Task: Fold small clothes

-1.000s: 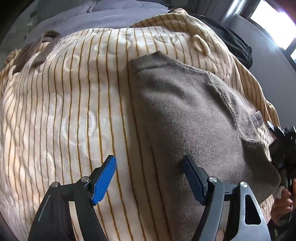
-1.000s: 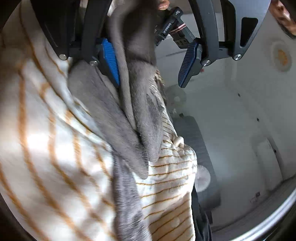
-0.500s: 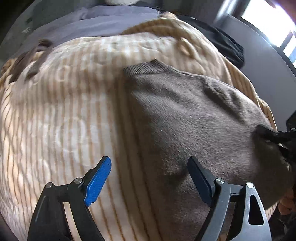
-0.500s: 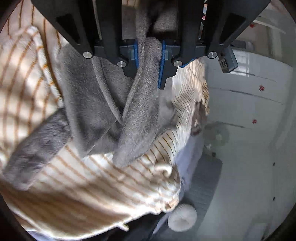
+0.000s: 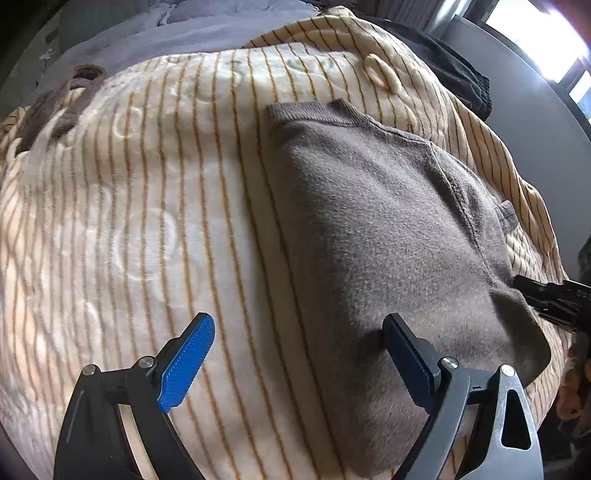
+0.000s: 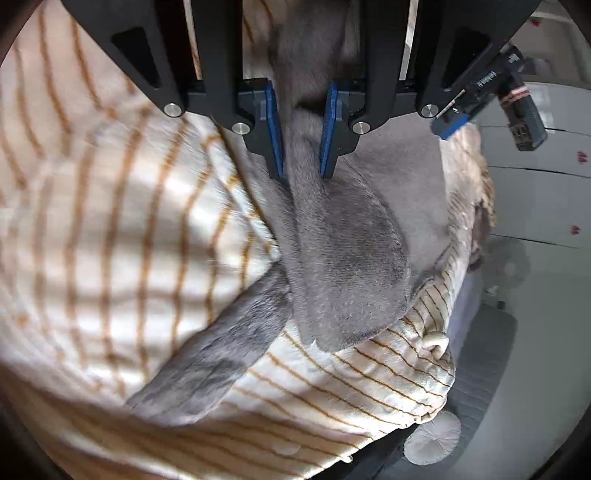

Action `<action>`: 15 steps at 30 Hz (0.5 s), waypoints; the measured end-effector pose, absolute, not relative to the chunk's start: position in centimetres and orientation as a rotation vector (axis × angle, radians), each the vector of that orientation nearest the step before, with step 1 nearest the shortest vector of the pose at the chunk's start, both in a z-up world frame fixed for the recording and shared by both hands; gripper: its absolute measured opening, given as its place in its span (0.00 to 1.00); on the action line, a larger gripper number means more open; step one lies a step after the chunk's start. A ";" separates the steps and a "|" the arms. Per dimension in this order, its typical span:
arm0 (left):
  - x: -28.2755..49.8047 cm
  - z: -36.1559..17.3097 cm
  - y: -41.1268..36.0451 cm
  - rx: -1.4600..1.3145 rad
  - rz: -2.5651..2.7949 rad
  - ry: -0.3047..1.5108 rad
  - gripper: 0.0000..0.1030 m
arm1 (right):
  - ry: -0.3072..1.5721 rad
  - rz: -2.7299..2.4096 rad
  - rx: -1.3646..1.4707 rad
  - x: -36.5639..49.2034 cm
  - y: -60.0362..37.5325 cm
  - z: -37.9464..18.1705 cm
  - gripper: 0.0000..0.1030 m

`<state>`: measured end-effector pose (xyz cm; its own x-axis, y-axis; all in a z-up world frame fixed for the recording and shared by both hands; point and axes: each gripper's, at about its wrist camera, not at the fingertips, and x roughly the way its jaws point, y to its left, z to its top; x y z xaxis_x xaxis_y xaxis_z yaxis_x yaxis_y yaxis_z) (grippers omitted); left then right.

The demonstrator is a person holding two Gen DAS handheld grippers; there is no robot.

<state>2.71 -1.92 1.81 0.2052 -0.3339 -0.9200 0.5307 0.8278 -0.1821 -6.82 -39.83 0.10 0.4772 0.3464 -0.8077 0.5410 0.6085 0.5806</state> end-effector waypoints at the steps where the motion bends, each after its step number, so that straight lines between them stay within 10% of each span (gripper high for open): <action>1: 2.6 1.9 -1.7 0.184 -0.615 1.230 0.90 | 1.108 -0.154 0.952 -7.4 -39.9 0.7 0.27; 4: 1.8 1.9 -1.0 0.153 -0.658 1.264 0.90 | 1.049 -0.133 0.961 -8.7 -38.9 2.6 0.60; 8: -0.2 1.2 -1.2 0.174 -0.699 1.291 0.90 | 1.038 -0.031 0.914 -9.7 -36.2 4.3 0.61; 10: -1.3 0.0 -1.6 0.227 -0.689 1.316 0.90 | 1.086 -0.007 0.878 -9.4 -34.9 4.1 0.58; 13: -2.9 -1.5 -1.7 0.321 -0.676 1.298 0.91 | 1.191 -0.037 0.738 -9.0 -33.1 3.2 0.15; 15: -3.7 -1.8 -1.3 0.338 -0.688 1.259 0.94 | 1.234 -0.085 0.670 -9.8 -33.1 2.3 0.10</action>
<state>-3.73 -1.33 -1.79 0.1439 -0.2877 -0.9469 0.6412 0.7559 -0.1321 -9.82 -33.15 2.26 0.3530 0.2902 -0.8895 0.4091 0.8071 0.4257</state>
